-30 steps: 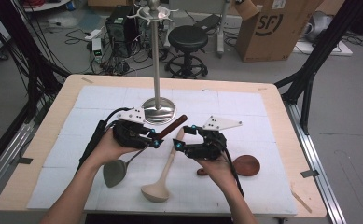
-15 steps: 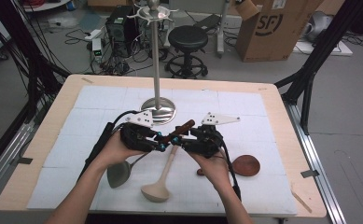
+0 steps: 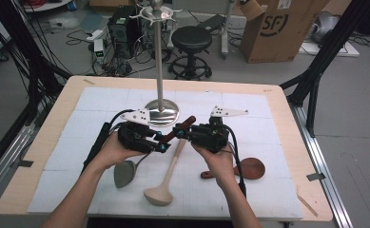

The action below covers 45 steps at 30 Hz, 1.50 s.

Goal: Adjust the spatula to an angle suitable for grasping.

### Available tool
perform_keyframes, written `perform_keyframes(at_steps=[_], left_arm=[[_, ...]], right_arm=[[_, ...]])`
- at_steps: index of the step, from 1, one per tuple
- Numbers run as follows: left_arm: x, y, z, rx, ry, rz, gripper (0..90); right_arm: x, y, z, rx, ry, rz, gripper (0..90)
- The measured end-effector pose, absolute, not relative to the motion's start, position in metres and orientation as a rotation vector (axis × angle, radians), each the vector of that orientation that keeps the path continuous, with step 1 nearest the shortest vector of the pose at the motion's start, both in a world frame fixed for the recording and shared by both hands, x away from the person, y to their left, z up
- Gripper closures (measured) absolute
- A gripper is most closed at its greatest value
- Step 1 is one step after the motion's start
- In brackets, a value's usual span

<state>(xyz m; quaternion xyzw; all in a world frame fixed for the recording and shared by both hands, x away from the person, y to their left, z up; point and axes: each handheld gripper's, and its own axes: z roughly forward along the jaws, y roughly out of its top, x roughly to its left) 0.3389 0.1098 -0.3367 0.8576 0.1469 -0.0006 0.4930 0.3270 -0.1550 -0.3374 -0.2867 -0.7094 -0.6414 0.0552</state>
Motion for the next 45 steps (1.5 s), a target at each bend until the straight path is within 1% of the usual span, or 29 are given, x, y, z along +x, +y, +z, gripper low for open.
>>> perform_keyframes(at_steps=[2,8,18,21,26,33,34,41,45], left_arm=[[0.34,0.113,-0.335,2.064,0.362,-0.007,63.2],[0.341,0.12,-0.331,2.016,0.38,-0.012,60.3],[0.343,0.13,-0.326,1.946,0.404,-0.034,58.7],[0.343,0.13,-0.326,1.951,0.394,-0.032,61.0],[0.342,0.131,-0.327,1.965,0.369,-0.04,71.5],[0.339,0.127,-0.327,1.962,0.341,-0.043,80.3],[0.338,0.127,-0.326,1.968,0.334,-0.031,82.8],[0.336,0.128,-0.324,1.969,0.336,0.016,83.8],[0.334,0.128,-0.323,1.97,0.348,0.06,84.0]], right_arm=[[0.328,-0.154,-0.329,-0.849,-2.152,-1.952,71.6],[0.333,-0.147,-0.308,-0.809,-2.192,-1.97,72.2],[0.342,-0.134,-0.281,-0.739,-2.229,-2.024,72.2],[0.343,-0.131,-0.276,-0.718,-2.226,-2.036,72.1],[0.343,-0.128,-0.268,-0.697,-2.234,-2.056,72.0],[0.342,-0.124,-0.263,-0.674,-2.251,-2.062,71.9],[0.342,-0.123,-0.263,-0.673,-2.255,-2.064,71.9],[0.34,-0.122,-0.262,-0.683,-2.245,-2.084,70.3],[0.338,-0.12,-0.261,-0.732,-2.266,-2.09,64.8]])
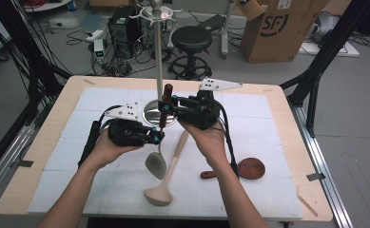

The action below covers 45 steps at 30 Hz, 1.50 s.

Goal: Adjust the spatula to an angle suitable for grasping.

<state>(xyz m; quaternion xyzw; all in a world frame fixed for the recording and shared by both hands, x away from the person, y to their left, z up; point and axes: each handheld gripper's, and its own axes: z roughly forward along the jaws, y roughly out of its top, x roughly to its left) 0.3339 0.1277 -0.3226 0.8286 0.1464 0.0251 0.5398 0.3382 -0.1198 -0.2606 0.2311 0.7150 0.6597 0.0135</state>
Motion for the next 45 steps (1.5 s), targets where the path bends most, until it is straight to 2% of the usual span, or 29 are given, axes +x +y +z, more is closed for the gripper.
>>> perform_keyframes(at_steps=[5,10,15,16,18,21,27,35,37,41,45], left_arm=[[0.332,0.127,-0.322,1.965,0.365,0.107,84.1],[0.332,0.129,-0.32,1.96,0.37,0.116,84.1],[0.333,0.134,-0.318,1.927,0.358,0.039,83.1],[0.334,0.135,-0.318,1.906,0.361,0.004,81.8],[0.337,0.138,-0.318,1.882,0.363,-0.061,72.6],[0.338,0.14,-0.317,1.86,0.354,-0.085,71.3],[0.337,0.142,-0.315,1.822,0.326,-0.094,80.3],[0.331,0.141,-0.311,1.851,0.339,0.061,83.7],[0.33,0.139,-0.311,1.858,0.344,0.088,83.7],[0.332,0.14,-0.313,1.849,0.324,0.003,83.0],[0.334,0.143,-0.311,1.795,0.316,-0.068,78.1]], right_arm=[[0.331,-0.114,-0.256,0.728,2.199,1.972,65.7],[0.325,-0.108,-0.253,0.726,2.174,1.922,71.5],[0.331,-0.107,-0.249,0.633,2.22,1.972,72.1],[0.334,-0.108,-0.249,0.605,2.232,2.001,72.1],[0.338,-0.11,-0.249,0.554,2.263,2.045,72.2],[0.341,-0.109,-0.249,0.502,2.281,2.081,72.1],[0.34,-0.102,-0.25,0.395,2.328,2.097,72.1],[0.338,-0.103,-0.25,0.494,2.277,2.059,68.3],[0.337,-0.103,-0.25,0.506,2.268,2.03,71.4],[0.339,-0.102,-0.25,0.47,2.293,2.046,71.9],[0.341,-0.102,-0.251,0.406,2.323,2.086,72.1]])
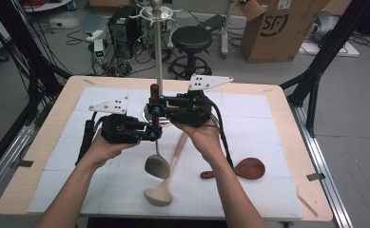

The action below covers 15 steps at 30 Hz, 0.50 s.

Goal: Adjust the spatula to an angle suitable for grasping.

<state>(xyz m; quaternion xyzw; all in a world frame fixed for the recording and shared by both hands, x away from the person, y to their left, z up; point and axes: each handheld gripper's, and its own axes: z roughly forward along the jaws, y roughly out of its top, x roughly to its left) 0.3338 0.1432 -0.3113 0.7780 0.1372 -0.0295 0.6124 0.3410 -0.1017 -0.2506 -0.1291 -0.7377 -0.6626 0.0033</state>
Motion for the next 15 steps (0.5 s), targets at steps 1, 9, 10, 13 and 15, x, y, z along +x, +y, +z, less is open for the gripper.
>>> perform_keyframes(at_steps=[1,9,10,13,15], left_arm=[[0.3341,0.1437,-0.3114,1.791,0.317,-0.075,78.2],[0.3293,0.1429,-0.309,1.813,0.318,0.018,82.6],[0.3293,0.1432,-0.309,1.816,0.323,0.028,82.7],[0.3294,0.1441,-0.3085,1.82,0.335,0.053,82.8],[0.3296,0.1451,-0.3079,1.816,0.34,0.055,82.9]], right_arm=[[0.3408,-0.1016,-0.2502,-0.391,-2.309,-2.081,72.1],[0.342,-0.1027,-0.2505,-0.397,-2.29,-2.097,67.6],[0.3419,-0.1037,-0.2501,-0.405,-2.286,-2.103,66.8],[0.3402,-0.1068,-0.2489,-0.419,-2.312,-2.099,63.9],[0.3395,-0.1103,-0.2491,-0.425,-2.317,-2.102,62.8]])
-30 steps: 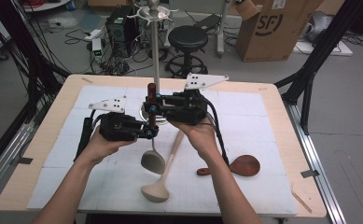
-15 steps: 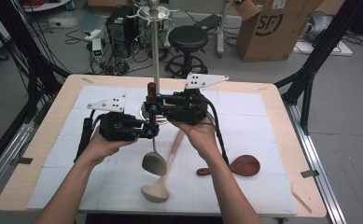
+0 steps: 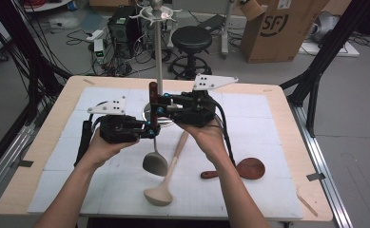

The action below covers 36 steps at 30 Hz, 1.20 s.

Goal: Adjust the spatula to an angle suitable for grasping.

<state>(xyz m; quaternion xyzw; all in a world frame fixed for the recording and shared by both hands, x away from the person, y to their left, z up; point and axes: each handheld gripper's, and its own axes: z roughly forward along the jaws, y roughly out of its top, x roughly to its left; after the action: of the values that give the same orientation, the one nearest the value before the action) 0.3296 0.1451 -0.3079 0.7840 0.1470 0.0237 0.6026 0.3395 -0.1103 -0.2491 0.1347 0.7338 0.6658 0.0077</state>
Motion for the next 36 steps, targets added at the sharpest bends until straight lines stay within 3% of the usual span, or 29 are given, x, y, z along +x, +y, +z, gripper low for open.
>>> perform_keyframes(at_steps=[18,36], left_arm=[[0.339,0.155,-0.295,1.765,0.434,0.148,83.3],[0.373,0.16,-0.266,1.749,0.48,0.18,83.3]], right_arm=[[0.325,-0.154,-0.269,0.5,2.275,1.929,43.8],[0.314,-0.208,-0.299,0.671,2.232,1.826,26.9]])
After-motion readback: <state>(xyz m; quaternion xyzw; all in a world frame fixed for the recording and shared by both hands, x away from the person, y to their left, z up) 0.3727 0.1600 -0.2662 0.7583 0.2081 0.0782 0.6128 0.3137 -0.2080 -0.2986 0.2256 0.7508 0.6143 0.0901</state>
